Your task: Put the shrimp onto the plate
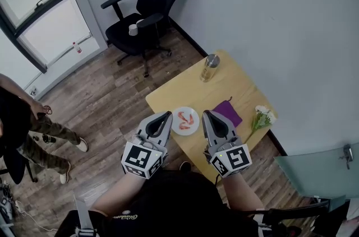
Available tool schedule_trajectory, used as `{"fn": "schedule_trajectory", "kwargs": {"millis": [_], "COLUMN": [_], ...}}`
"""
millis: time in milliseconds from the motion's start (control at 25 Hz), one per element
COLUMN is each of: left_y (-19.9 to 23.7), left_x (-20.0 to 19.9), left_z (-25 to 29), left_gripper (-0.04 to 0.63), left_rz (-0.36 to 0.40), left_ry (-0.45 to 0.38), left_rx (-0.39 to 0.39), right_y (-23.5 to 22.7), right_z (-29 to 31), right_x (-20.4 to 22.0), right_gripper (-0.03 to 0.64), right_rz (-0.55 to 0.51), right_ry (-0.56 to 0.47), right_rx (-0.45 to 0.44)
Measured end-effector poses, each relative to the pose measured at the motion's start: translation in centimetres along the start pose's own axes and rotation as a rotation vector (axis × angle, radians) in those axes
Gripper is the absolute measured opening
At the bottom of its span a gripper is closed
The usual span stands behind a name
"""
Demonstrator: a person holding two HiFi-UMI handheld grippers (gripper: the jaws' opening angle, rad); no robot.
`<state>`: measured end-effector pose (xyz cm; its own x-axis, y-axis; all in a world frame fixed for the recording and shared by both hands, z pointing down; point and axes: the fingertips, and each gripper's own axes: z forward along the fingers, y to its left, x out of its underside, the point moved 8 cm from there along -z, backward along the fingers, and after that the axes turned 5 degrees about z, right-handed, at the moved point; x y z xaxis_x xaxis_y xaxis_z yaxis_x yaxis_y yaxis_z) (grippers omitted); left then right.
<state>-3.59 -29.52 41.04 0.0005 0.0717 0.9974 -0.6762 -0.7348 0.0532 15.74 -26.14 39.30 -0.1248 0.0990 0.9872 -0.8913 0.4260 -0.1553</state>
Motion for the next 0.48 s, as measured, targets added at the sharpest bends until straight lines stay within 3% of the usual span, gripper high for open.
{"fn": "schedule_trajectory", "kwargs": {"millis": [480], "left_y": [-0.3], "left_x": [-0.3], "left_z": [-0.2], "left_gripper": [0.002], "left_rz": [0.014], "left_ry": [-0.005], "left_rx": [0.006], "right_y": [1.2], "right_z": [-0.9], "right_x": [-0.2], "right_gripper": [0.002], "right_rz": [-0.014], "right_ry": [-0.04], "right_rx": [-0.006]}}
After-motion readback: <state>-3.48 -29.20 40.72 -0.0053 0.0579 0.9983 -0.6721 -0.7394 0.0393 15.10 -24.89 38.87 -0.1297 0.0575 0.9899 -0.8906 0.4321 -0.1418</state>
